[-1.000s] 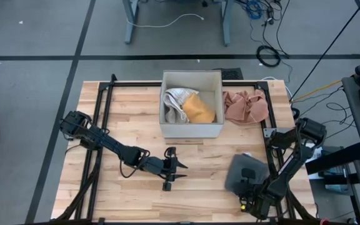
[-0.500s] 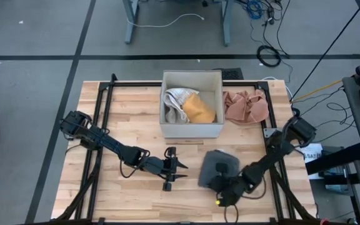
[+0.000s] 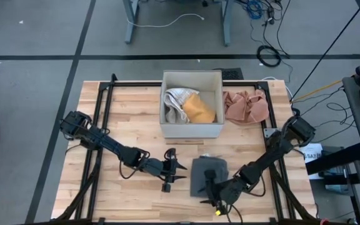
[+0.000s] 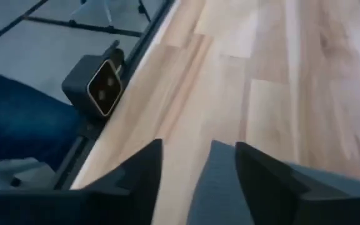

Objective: Fold towel
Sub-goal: Put the gray towel into the laundry bin

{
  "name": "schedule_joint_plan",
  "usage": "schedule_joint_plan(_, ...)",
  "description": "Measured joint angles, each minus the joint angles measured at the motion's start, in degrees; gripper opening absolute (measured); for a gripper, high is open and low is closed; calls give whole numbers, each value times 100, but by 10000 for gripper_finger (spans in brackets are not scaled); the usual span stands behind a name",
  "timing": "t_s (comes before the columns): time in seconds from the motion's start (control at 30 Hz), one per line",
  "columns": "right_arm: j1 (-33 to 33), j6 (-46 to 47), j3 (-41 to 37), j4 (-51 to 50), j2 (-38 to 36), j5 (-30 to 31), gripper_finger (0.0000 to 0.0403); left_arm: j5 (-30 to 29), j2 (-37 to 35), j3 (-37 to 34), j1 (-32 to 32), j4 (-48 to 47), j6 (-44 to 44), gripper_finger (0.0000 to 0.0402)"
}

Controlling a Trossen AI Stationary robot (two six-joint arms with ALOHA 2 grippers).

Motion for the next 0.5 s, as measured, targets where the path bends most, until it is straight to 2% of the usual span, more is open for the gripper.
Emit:
schedule_joint_plan(0.07, -5, 390, 63, -428, -183, 45, 203, -44, 0, 0, 17, 2, 7, 161)
schedule_joint_plan(0.17, -20, 1189, 143, -1399, -497, 113, 219, -103, 0, 0, 73, -32, -18, 161)
schedule_joint_plan(0.4, 113, 3404, 153, -3634, -1069, 108, 206, -114, 317, 4, 483, -293, -884, 161)
schedule_joint_plan(0.5, 234, 4247, 153, -4365, -1206, 110, 199, 88, 592, 0, 692, -294, -1430, 161)
